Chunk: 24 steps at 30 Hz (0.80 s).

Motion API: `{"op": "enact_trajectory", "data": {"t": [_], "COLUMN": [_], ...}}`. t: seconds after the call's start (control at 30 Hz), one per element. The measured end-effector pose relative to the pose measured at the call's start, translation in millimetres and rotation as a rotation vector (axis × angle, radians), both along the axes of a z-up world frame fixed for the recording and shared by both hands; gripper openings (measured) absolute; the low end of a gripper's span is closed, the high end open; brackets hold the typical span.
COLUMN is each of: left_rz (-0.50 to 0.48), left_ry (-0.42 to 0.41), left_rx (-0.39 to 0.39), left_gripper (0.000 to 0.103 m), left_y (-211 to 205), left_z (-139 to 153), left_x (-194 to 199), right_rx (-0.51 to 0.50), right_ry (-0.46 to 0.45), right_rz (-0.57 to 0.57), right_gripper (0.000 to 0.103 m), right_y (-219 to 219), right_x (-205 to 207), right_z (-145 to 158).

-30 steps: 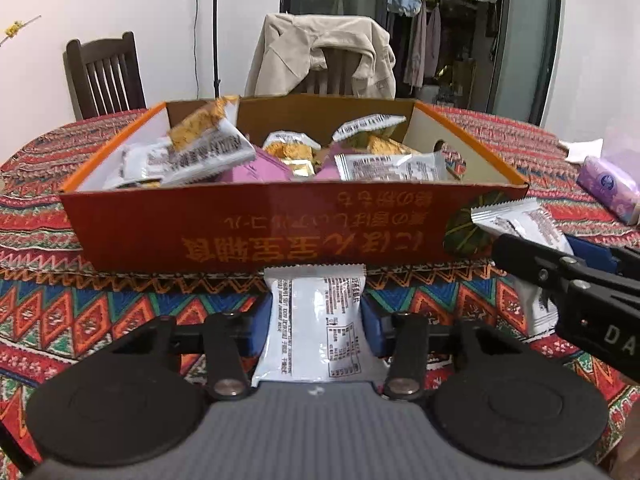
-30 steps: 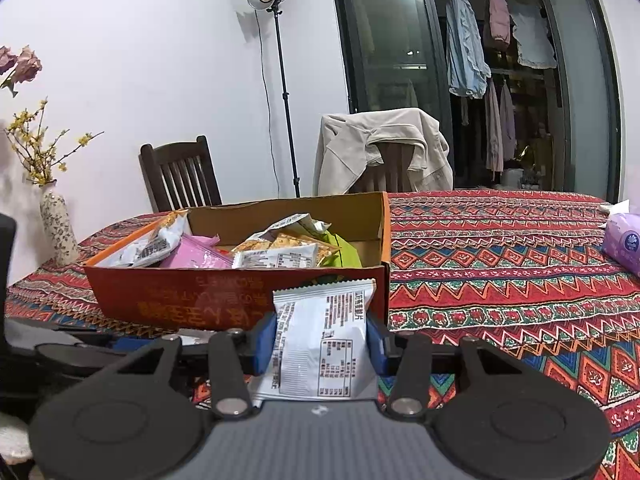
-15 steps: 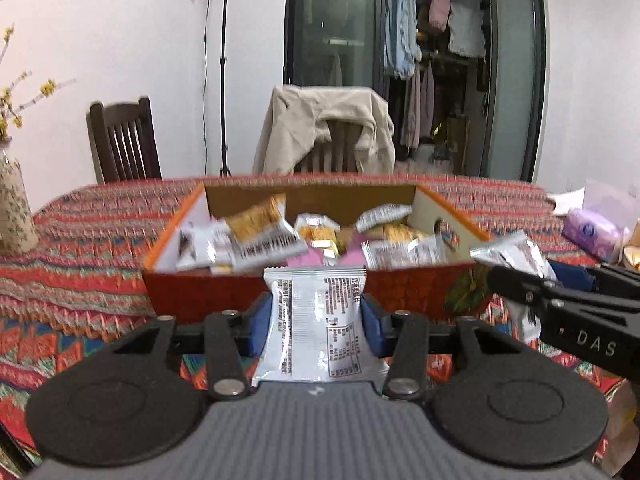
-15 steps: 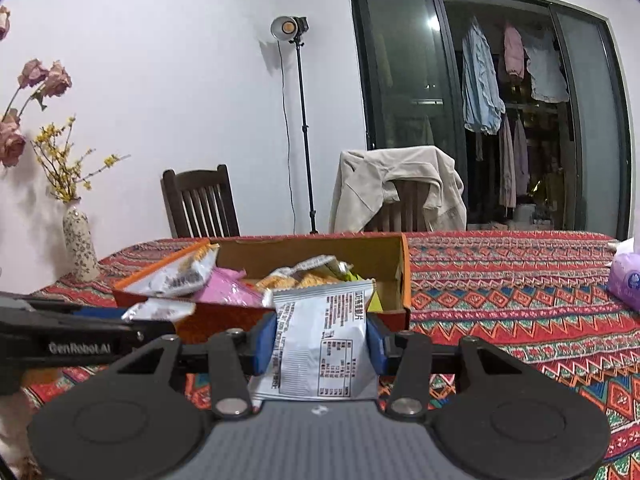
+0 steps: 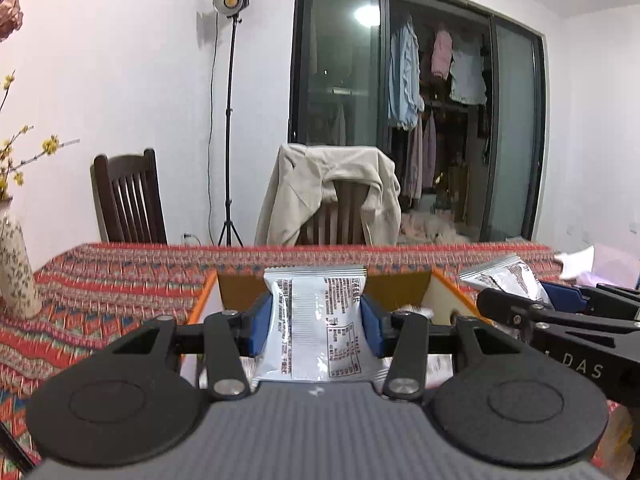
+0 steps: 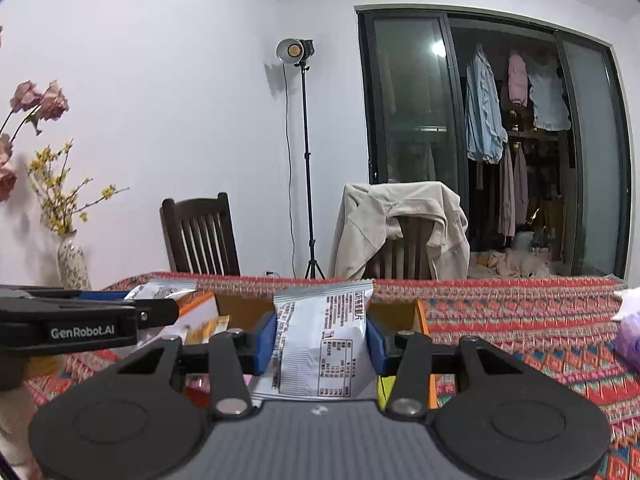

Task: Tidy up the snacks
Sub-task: 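Carry both held packets into the box and open both grippers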

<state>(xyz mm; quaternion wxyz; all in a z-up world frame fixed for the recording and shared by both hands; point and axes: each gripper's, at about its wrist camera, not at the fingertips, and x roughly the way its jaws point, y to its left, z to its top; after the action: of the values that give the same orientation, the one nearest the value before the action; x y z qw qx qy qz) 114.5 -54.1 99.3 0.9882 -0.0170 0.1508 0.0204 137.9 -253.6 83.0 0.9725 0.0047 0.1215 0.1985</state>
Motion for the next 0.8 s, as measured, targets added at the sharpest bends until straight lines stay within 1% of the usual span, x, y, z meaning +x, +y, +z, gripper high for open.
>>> {"op": "enact_trajectory", "data": {"t": [0.17, 0.4, 0.5, 0.67, 0.73, 0.8], "left_rz": [0.02, 0.069, 0.082, 0.085, 0.08, 0.08], "left_ry": [-0.022, -0.024, -0.015, -0.001, 0.01, 0.021], "left_rx": [-0.018, -0.052, -0.055, -0.073, -0.052, -0.05], "left_gripper": [0.048, 0.048, 0.048, 0.048, 0.048, 0.048], "left_y": [8.0, 22.3, 29.5, 41.3, 42.8, 45.3], "left_z": [8.6, 12.2, 6.3, -13.8, -20.5, -25.9], "left_x": [22.8, 62.6, 76.7, 87.0, 89.6, 90.2], "right_rx": [-0.008, -0.004, -0.008, -0.001, -0.001, -0.001], "right_ry": [-0.014, -0.013, -0.012, 0.003, 0.018, 0.028], "right_rz": [-0.015, -0.033, -0.041, -0.046, -0.036, -0.029], "right_gripper": [0.046, 0.046, 0.046, 0.046, 0.046, 0.046], "right_y": [14.8, 33.3, 37.1, 35.8, 34.6, 34.0], "right_x": [23.8, 57.0, 68.6, 83.9, 87.3, 89.8], "right_z": [12.0, 12.9, 5.7, -12.5, -18.6, -22.2]}}
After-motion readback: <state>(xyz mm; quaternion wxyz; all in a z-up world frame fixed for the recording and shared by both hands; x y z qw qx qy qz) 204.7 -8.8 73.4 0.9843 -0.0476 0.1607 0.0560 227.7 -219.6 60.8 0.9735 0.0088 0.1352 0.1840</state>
